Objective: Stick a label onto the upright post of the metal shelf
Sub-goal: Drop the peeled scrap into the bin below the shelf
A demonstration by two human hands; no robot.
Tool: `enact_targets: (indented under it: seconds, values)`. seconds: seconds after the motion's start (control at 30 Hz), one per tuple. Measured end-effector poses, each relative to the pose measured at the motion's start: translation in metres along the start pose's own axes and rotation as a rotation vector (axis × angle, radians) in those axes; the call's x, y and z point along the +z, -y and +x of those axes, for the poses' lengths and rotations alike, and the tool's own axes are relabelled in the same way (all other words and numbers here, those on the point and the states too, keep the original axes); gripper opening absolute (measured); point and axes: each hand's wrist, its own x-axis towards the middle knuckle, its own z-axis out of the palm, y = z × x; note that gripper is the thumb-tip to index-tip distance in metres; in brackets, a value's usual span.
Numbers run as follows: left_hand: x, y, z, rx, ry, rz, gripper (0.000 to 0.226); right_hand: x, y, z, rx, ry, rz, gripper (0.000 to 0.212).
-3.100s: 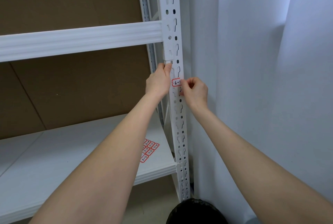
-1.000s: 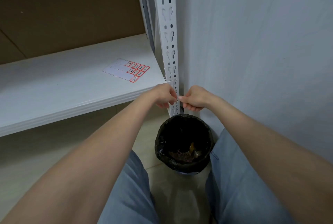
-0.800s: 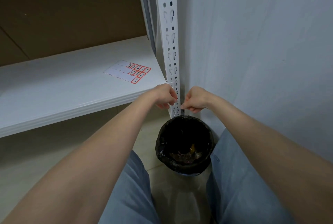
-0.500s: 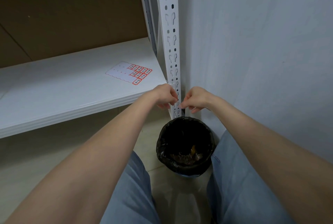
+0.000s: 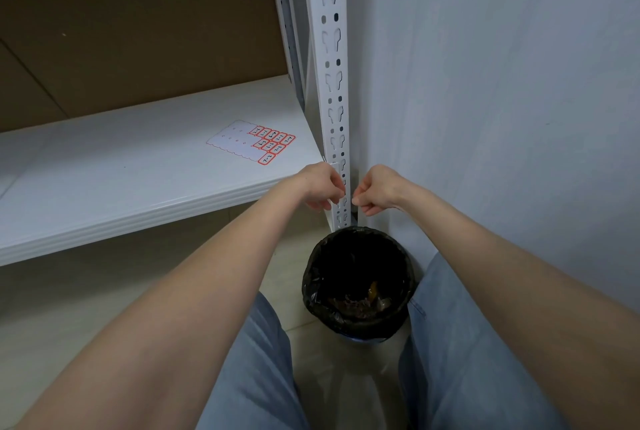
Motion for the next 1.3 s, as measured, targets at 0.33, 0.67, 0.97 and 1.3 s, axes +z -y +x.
enact_targets:
  seconds: [0.33, 0.67, 0.97, 1.3]
  values:
    - [-0.005, -0.004, -0.001, 0.014, -0.012, -0.002, 0.014, -0.006, 0.006, -0.005, -0.061, -0.008, -0.051, 0.029]
    - [-0.011, -0.004, -0.001, 0.006, -0.039, 0.015, 0.021, -0.008, 0.010, -0.001, -0.067, -0.028, -0.115, 0.009]
    - [-0.018, -0.010, -0.006, 0.012, -0.100, -0.019, 0.025, -0.016, 0.021, 0.001, -0.092, -0.062, -0.314, 0.034]
    - [-0.027, -0.014, -0.002, 0.070, -0.275, -0.031, 0.018, -0.023, 0.031, 0.005, -0.146, -0.316, -0.314, 0.029]
